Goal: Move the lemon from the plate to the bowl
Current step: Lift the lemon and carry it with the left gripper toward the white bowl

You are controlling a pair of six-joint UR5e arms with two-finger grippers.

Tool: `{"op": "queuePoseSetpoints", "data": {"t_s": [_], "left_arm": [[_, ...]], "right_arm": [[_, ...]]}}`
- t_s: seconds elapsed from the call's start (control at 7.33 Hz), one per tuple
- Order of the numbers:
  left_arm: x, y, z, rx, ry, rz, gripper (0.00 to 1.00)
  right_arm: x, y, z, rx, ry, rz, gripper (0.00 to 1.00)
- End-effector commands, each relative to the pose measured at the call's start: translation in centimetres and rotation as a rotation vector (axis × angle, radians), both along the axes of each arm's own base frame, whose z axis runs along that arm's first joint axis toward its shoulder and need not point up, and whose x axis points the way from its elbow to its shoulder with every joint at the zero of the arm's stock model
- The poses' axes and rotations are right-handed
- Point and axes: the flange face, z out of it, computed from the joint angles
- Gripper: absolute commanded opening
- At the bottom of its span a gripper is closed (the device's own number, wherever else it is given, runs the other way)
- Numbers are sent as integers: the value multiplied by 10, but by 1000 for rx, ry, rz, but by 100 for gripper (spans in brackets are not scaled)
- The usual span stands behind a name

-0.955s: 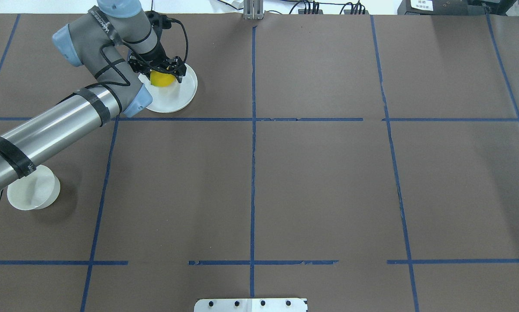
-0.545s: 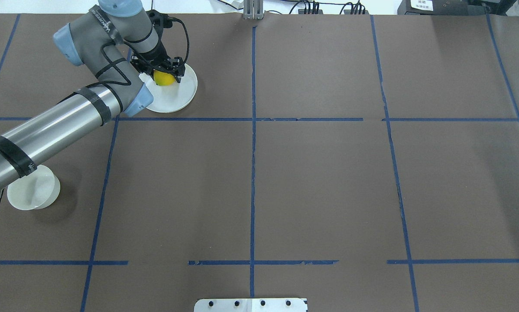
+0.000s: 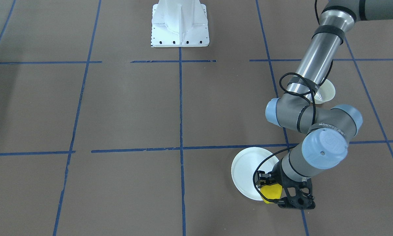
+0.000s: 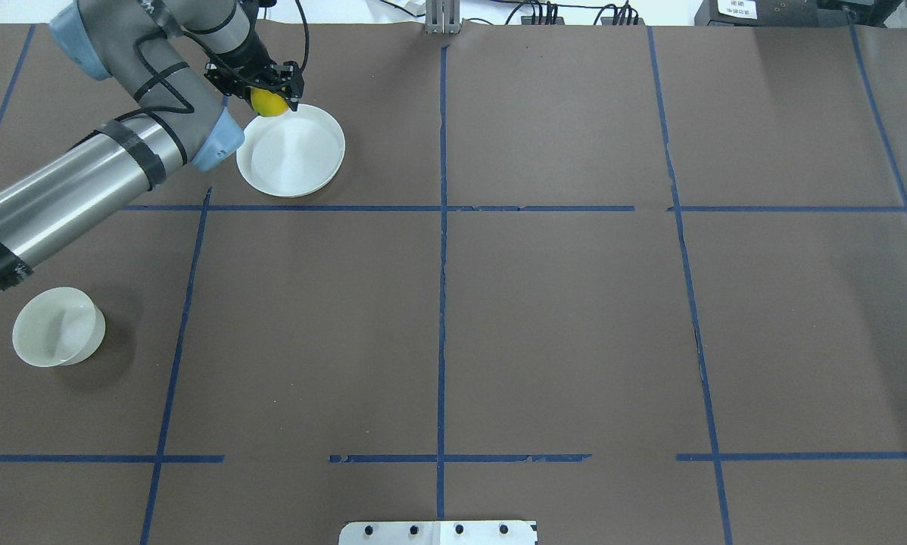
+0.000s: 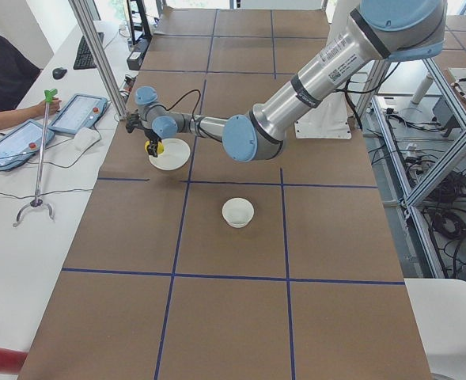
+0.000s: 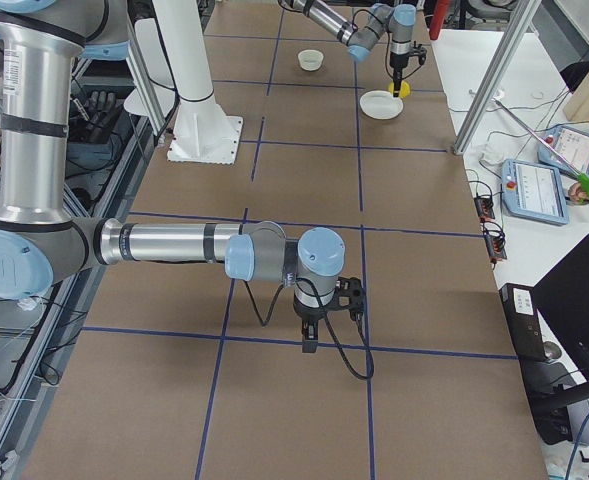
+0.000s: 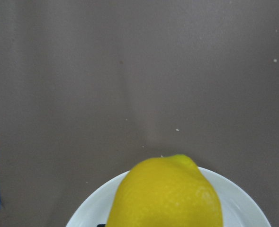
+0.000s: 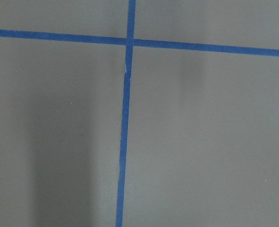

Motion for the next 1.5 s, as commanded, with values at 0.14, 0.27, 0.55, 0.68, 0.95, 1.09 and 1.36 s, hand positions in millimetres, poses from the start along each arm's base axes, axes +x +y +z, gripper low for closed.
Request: {"op": "queuePoseSetpoints", "data": {"t_s": [0.14,0.27,0.55,0.68,0.95,1.09,1.36], "left_arm": [[-69,75,12,-12,0,-14,0],[-94,114,26,-4,4,-14,0],[-157,210,81,-21,-11,-29,0],[-184,254,108,-43,-26,-26,0],[-221,310,145,-69,-74,-107,0],[-229,341,175,-74,-54,-118,0],[-210,380,199,-117,-6,-119,0]], "right_arm": [[0,0,0,0,0,0,100],[0,0,0,0,0,0,100],[0,0,0,0,0,0,100],[0,0,0,0,0,0,100],[0,0,0,0,0,0,100],[0,0,0,0,0,0,100],[0,0,0,0,0,0,100]]}}
